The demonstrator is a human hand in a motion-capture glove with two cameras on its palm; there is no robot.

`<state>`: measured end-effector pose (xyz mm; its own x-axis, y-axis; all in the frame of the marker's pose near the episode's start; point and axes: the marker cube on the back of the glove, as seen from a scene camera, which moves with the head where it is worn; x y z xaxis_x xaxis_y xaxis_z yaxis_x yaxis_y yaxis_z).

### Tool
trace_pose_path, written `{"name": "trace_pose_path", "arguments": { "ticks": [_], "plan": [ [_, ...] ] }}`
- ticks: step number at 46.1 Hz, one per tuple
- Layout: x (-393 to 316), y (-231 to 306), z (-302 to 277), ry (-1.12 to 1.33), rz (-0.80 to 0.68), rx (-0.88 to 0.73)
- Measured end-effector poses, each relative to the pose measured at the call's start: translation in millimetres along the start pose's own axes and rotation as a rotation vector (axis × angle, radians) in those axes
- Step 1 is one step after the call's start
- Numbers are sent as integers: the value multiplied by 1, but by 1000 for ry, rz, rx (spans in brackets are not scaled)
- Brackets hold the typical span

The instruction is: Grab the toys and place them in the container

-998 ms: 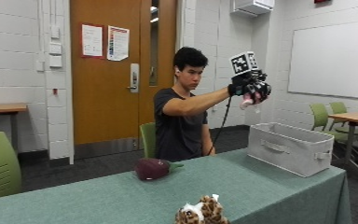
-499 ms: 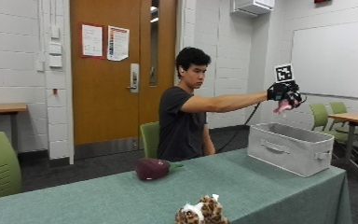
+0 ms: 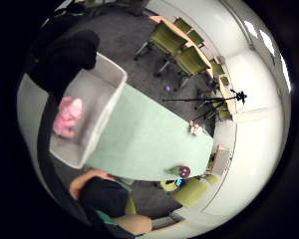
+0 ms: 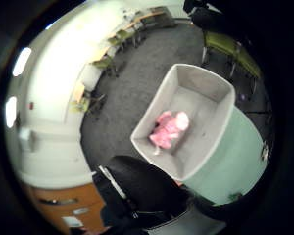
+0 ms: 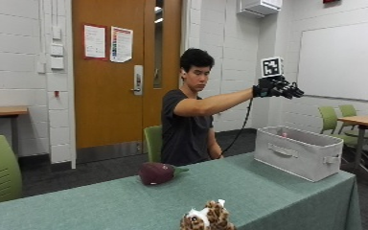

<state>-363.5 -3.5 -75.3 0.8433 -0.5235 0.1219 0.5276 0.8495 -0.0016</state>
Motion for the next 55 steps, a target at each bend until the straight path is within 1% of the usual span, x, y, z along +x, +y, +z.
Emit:
{"name": "trace_pose_path", "arguments": {
  "ticks": [3,4,7,8,11,12,16,23,32,37,45,55],
  "plan": [
    [37,26,-6,144,50,8],
    [47,37,-9,146,37,7],
    [72,79,-22,40,-62,-7],
    [83,90,-25,37,-38,-11],
    [126,113,-26,151,204,-18],
    [140,121,-26,180,256,-20],
    [189,161,-27,231,326,-26],
    [265,243,-16,212,455,-42],
    [347,350,38,180,584,-38],
    [384,393,77,145,633,-106],
    [408,438,131,75,661,-201],
    [418,461,182,53,655,-307]
  ]
}}
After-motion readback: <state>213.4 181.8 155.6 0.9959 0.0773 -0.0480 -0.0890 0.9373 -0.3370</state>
